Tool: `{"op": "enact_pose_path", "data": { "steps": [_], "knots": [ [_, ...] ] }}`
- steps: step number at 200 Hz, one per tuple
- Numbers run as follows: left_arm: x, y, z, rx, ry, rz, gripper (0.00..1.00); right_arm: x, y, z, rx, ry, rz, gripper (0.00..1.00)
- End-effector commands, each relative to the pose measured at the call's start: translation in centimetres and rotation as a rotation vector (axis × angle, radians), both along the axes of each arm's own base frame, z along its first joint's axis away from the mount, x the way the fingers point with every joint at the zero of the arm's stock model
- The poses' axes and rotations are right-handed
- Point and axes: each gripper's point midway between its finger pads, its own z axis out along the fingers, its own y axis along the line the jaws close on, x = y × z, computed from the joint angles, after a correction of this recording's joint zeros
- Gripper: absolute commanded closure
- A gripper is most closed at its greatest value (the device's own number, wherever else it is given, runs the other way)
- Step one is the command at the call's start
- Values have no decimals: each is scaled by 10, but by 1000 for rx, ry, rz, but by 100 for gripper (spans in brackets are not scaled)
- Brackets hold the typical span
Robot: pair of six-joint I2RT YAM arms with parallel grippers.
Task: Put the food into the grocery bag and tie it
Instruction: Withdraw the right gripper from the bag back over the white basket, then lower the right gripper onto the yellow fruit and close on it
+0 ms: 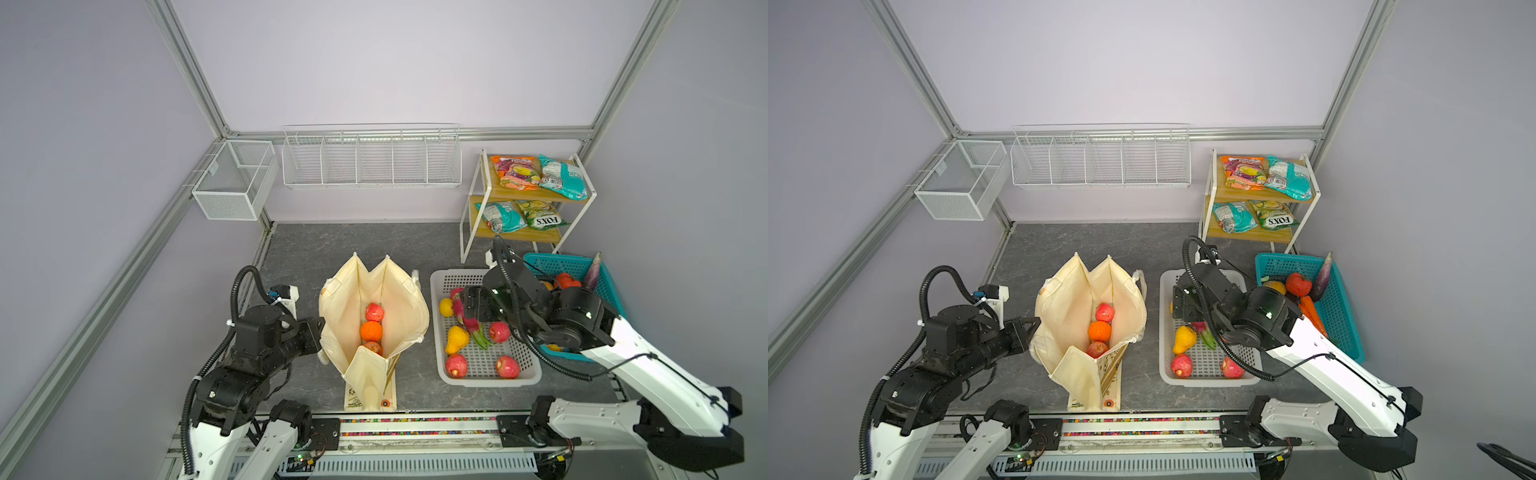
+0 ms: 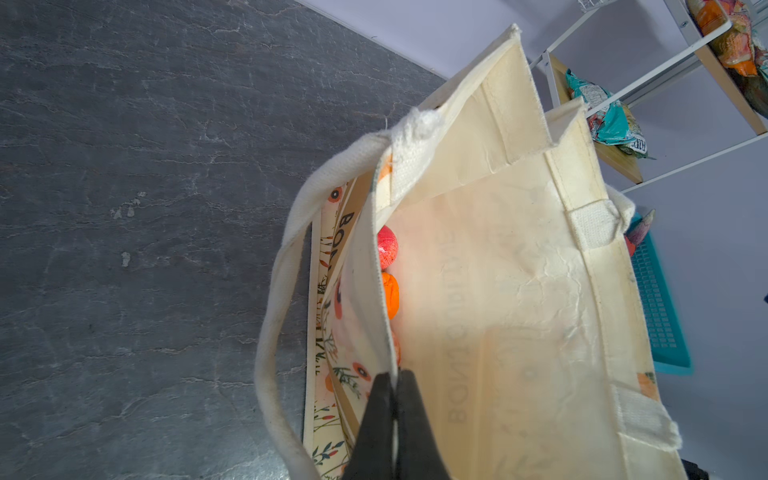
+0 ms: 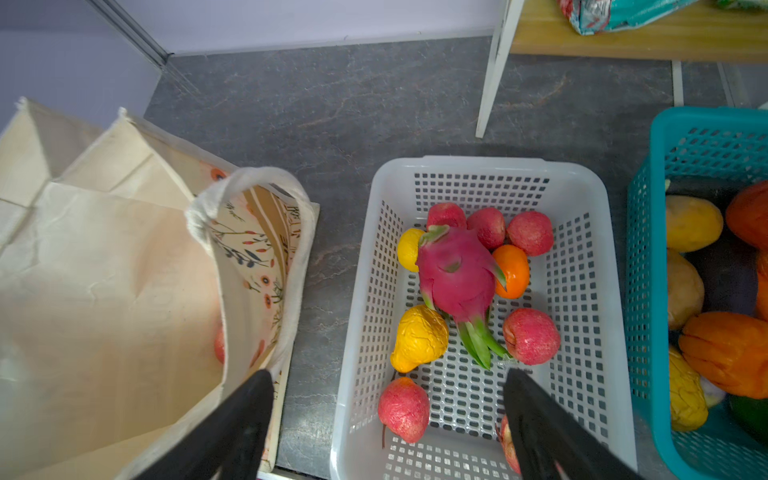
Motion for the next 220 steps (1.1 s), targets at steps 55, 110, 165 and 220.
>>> {"op": "enact_pose_path", "data": {
  "steps": [55,110,165,220],
  "knots": [
    [-6,2,-4,9,24,1,100,-2,-7,-78,122,194,-130,11],
    [-6,2,-3,11,20,-2,100,2,-4,-129,199,306,-238,11],
    [-4,1,-1,12,16,-8,100,1,-5,-175,231,407,-362,10],
    [-3,0,-4,13,19,-11,100,-3,-5,-211,243,481,-447,11]
  ]
}}
